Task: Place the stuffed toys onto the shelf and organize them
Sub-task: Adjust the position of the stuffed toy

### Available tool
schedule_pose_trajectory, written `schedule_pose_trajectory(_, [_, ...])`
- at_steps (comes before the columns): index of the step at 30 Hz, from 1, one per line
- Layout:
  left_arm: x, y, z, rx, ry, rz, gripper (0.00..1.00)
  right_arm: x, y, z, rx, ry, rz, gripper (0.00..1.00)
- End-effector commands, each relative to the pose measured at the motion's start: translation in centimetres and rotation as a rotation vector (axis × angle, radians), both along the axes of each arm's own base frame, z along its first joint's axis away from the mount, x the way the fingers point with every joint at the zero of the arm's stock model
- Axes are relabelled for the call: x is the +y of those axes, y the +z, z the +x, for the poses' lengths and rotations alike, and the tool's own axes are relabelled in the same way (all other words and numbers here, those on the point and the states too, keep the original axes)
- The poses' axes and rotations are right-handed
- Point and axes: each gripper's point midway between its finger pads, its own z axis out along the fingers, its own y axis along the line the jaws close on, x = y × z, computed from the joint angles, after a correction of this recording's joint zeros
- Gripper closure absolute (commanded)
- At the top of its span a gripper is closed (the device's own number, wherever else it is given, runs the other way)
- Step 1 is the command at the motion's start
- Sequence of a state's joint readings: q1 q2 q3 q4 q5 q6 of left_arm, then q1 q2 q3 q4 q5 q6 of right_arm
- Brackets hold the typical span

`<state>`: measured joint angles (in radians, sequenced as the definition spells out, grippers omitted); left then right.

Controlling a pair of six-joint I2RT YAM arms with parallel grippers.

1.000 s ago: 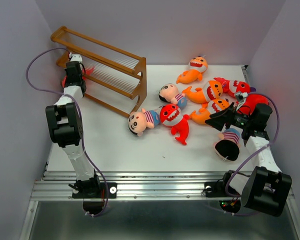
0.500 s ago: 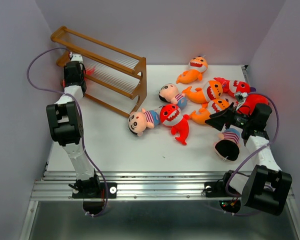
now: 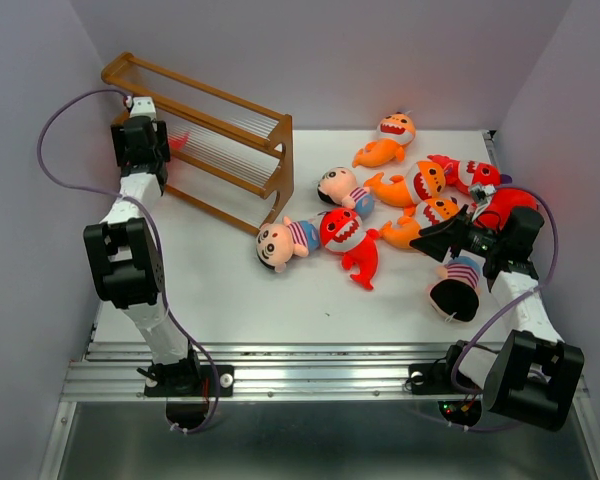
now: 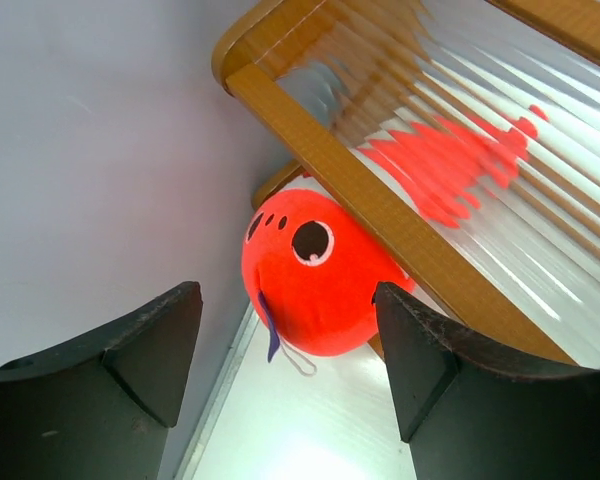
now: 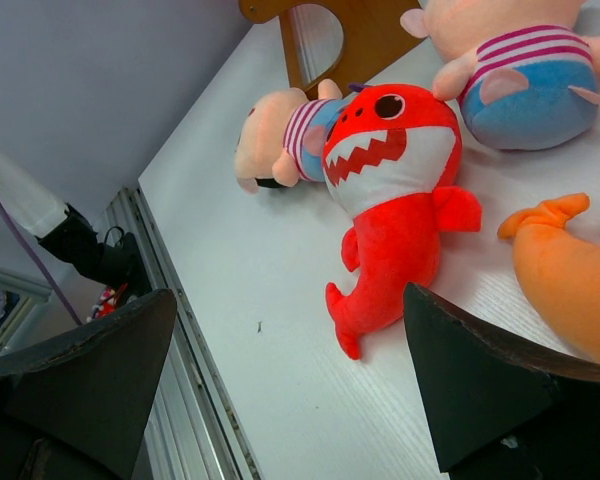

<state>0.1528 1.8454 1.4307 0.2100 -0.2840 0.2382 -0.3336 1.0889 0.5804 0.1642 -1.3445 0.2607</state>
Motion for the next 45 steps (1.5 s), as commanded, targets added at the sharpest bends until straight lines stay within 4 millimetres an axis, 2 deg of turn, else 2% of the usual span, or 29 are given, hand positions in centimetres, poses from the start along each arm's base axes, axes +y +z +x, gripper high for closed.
schedule_pose_trajectory(1, [0.0, -0.4, -1.6, 0.016, 0.034, -0.061, 0.18, -0.2, 1.7, 0.2, -0.086, 0.019, -0.024, 0.0])
schedule_pose_trajectory(5, [-0.2, -3.5, -1.8, 0.076, 0.031, -0.108, 0.17, -0.1, 1.7, 0.1, -0.089, 0.021, -0.025, 0.0])
schedule_pose_trajectory(10, [-0.6, -5.2, -1.3, 0.105, 0.014, -0.136, 0.17, -0.1, 1.7, 0.1, -0.09, 0.021, -0.026, 0.0])
schedule_pose_trajectory(13, [-0.3, -6.6, -0.9, 0.129, 0.023, -0.134, 0.17, -0.2, 1.6, 0.2, -0.085, 0.021, -0.024, 0.0])
schedule_pose_trajectory(14, [-0.3, -6.3, -0.8, 0.124, 0.022, -0.131, 0.17, -0.2, 1.6, 0.2, -0.083, 0.02, -0.023, 0.0])
schedule_pose_trajectory(19, [0.6, -8.1, 0.1, 0.158, 0.052, -0.122, 0.2, -0.2, 1.5, 0.3, -0.081, 0.018, -0.024, 0.0])
schedule_pose_trajectory(20, [0.8, -8.8, 0.2, 0.171, 0.058, -0.125, 0.21, -0.2, 1.4, 0.3, -0.08, 0.017, -0.024, 0.0])
schedule_pose_trajectory(27, [2.0, -8.2, 1.5, 0.14, 0.079, -0.119, 0.37, -0.3, 1.4, 0.5, -0.079, 0.014, -0.025, 0.0])
schedule_pose_trajectory(38, [3.3, -5.7, 2.3, 0.058, 0.134, -0.08, 0.46, -0.3, 1.3, 0.6, -0.074, 0.017, -0.022, 0.0])
schedule_pose_trajectory(45, [3.8, -6.5, 2.9, 0.076, 0.152, -0.064, 0.46, -0.3, 1.3, 0.6, -0.073, 0.017, -0.023, 0.0])
